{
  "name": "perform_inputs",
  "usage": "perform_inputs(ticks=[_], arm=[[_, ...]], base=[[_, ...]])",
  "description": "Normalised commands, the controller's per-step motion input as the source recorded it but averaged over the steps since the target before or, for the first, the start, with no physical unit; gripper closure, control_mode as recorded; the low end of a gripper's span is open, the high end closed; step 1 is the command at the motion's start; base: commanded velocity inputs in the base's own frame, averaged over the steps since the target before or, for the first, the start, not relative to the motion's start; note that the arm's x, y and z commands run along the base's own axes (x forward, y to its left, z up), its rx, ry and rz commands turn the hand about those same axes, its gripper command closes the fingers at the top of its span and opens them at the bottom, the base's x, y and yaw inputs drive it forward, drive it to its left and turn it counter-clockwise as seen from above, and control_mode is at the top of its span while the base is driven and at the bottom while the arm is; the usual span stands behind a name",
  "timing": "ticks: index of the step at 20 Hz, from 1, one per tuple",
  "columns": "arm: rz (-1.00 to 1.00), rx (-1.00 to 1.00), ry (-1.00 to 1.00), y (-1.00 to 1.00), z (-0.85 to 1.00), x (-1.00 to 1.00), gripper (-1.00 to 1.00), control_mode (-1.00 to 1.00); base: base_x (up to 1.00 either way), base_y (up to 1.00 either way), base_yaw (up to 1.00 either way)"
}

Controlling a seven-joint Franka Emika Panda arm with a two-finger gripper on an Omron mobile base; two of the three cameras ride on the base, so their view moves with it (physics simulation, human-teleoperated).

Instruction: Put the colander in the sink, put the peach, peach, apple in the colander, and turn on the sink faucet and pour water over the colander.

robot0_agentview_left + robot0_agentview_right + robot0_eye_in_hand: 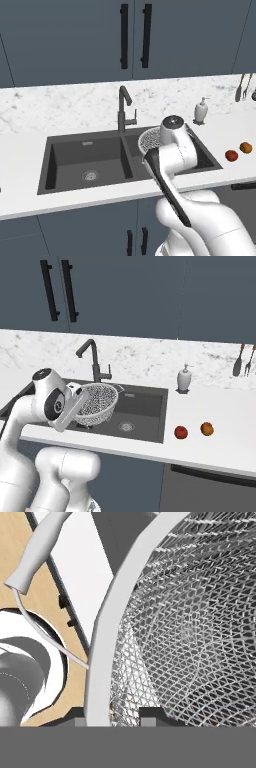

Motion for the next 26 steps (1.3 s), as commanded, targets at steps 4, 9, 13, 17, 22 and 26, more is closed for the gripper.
perform_inputs(ticks=[4,9,13,17,22,26], arm=[[0.21,0.00,0.18,1.00,0.01,0.35,1.00,-1.00],[0.18,0.02,0.16,0.96,0.00,0.51,1.00,-1.00],[0.13,0.06,0.13,0.89,0.00,0.68,1.00,-1.00],[0.08,0.05,0.11,0.75,0.00,0.89,1.00,-1.00],[0.01,0.00,0.07,0.67,-0.15,0.85,1.00,-1.00],[-0.04,0.00,0.10,0.45,-0.36,0.76,1.00,-1.00]], base=[[0.00,0.00,0.00],[0.00,0.00,0.00],[0.00,0.00,0.00],[0.00,0.00,0.00],[0.00,0.00,0.00],[0.00,0.00,0.00]])
